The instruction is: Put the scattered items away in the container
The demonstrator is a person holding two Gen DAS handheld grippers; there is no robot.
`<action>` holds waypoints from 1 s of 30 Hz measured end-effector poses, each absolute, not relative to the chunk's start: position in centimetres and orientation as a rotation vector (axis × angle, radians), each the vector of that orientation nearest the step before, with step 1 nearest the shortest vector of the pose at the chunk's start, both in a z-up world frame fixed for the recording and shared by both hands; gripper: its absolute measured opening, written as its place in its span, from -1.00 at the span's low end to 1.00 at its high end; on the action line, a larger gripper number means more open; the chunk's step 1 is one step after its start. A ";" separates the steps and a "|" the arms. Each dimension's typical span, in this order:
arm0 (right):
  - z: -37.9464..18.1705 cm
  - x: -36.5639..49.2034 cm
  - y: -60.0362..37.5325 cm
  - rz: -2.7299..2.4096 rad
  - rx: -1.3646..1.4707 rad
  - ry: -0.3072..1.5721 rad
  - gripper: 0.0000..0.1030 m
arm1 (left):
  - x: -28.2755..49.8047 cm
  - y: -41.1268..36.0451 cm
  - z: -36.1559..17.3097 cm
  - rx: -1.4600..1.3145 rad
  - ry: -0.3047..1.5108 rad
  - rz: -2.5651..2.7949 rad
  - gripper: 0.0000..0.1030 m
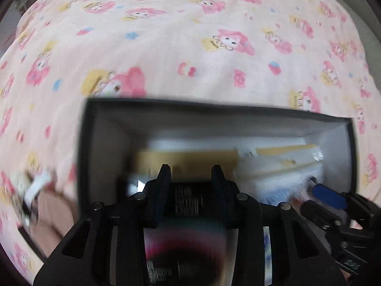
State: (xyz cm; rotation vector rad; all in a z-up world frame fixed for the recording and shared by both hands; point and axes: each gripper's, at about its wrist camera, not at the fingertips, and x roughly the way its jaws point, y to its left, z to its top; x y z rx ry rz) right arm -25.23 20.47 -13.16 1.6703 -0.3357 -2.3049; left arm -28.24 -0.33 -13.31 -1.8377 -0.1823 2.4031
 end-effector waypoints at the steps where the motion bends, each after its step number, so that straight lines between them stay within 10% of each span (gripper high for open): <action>1: -12.8 -24.8 20.4 -2.312 1.659 -0.321 -0.25 | -27.2 -0.2 -12.8 -1.801 -0.224 2.387 -0.30; 30: -11.6 -18.9 19.1 -2.426 1.544 -0.145 -0.25 | -19.4 1.4 -16.2 -1.837 -0.450 2.116 -0.31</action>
